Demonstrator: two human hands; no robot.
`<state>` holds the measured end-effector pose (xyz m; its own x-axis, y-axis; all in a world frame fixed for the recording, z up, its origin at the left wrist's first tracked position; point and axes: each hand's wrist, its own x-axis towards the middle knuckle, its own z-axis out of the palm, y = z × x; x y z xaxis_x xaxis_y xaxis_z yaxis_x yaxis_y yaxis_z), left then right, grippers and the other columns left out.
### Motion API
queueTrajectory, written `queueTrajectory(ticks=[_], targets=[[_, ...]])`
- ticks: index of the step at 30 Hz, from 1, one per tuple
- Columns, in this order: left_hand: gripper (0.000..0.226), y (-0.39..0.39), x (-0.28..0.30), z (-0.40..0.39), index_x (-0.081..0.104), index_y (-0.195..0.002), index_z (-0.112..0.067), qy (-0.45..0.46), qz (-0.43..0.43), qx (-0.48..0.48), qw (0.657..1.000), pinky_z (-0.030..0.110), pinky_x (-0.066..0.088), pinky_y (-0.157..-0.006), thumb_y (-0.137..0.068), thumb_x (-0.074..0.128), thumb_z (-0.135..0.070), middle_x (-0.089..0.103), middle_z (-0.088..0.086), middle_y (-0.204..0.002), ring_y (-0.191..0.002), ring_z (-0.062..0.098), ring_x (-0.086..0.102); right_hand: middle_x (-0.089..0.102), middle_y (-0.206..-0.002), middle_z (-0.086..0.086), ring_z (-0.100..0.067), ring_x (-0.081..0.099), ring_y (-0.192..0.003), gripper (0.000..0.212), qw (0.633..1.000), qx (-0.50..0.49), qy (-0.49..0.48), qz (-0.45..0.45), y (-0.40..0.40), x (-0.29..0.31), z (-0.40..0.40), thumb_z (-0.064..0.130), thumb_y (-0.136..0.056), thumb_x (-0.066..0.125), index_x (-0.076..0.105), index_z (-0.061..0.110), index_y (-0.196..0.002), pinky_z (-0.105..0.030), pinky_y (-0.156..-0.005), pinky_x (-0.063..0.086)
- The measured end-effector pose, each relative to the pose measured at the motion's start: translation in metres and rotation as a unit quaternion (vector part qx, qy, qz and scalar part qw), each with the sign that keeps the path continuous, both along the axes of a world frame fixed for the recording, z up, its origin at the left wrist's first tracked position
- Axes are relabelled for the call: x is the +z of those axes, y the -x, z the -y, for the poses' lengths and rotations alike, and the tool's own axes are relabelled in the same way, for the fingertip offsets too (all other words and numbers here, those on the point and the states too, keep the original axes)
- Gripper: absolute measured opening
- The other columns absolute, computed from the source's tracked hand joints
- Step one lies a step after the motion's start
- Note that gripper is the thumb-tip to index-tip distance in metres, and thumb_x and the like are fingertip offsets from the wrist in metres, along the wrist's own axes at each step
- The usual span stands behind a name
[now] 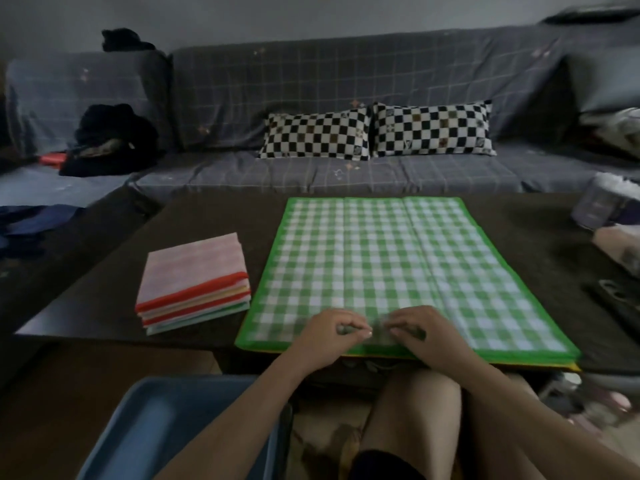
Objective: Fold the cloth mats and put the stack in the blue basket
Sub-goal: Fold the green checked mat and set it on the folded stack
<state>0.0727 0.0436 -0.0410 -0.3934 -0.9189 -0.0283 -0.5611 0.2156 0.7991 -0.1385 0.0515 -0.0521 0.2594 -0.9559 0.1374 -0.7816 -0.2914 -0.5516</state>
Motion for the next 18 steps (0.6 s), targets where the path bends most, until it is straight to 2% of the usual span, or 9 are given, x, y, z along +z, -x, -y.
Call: queueTrajectory(ticks=[3,7,9,18], targets=[[0.018,0.003,-0.004,0.0,0.076,-0.097,-0.026,-0.005,0.001,-0.008,1.0,0.012,0.042,-0.088,-0.082,0.072,-0.035,0.06,-0.019,-0.115,-0.11,-0.003,0.051,0.064,-0.113,0.009,-0.006,0.051,-0.108,0.02,1.0,0.02,-0.002,0.001,0.016,0.002,-0.009,0.027,-0.079,0.074,0.074,0.026,-0.099,0.001,-0.087,0.024],[0.02,0.004,-0.007,0.001,0.076,-0.095,-0.029,0.0,0.037,-0.009,0.999,0.023,0.041,-0.096,-0.076,0.077,-0.037,0.054,-0.023,-0.117,-0.113,-0.003,0.047,0.056,-0.119,0.015,0.002,0.04,-0.11,0.028,0.999,0.028,-0.028,-0.008,0.024,0.004,-0.012,0.037,-0.074,0.076,0.072,0.03,-0.101,-0.009,-0.09,0.024],[0.022,0.005,-0.007,0.0,0.076,-0.094,-0.03,0.012,0.047,-0.004,0.999,0.026,0.039,-0.1,-0.074,0.079,-0.037,0.054,-0.024,-0.117,-0.114,-0.003,0.046,0.056,-0.122,0.013,0.002,0.038,-0.11,0.029,0.999,0.025,-0.026,-0.005,0.024,0.004,-0.012,0.037,-0.074,0.077,0.072,0.028,-0.102,-0.009,-0.089,0.024],[0.021,0.007,-0.011,-0.003,0.076,-0.089,-0.031,0.046,0.05,0.021,0.997,0.032,0.035,-0.105,-0.07,0.082,-0.035,0.057,-0.025,-0.113,-0.113,-0.003,0.044,0.057,-0.123,0.015,-0.001,0.041,-0.114,0.026,0.999,0.005,-0.045,0.013,0.021,0.004,-0.01,0.035,-0.072,0.077,0.074,0.03,-0.098,-0.014,-0.089,0.027]])
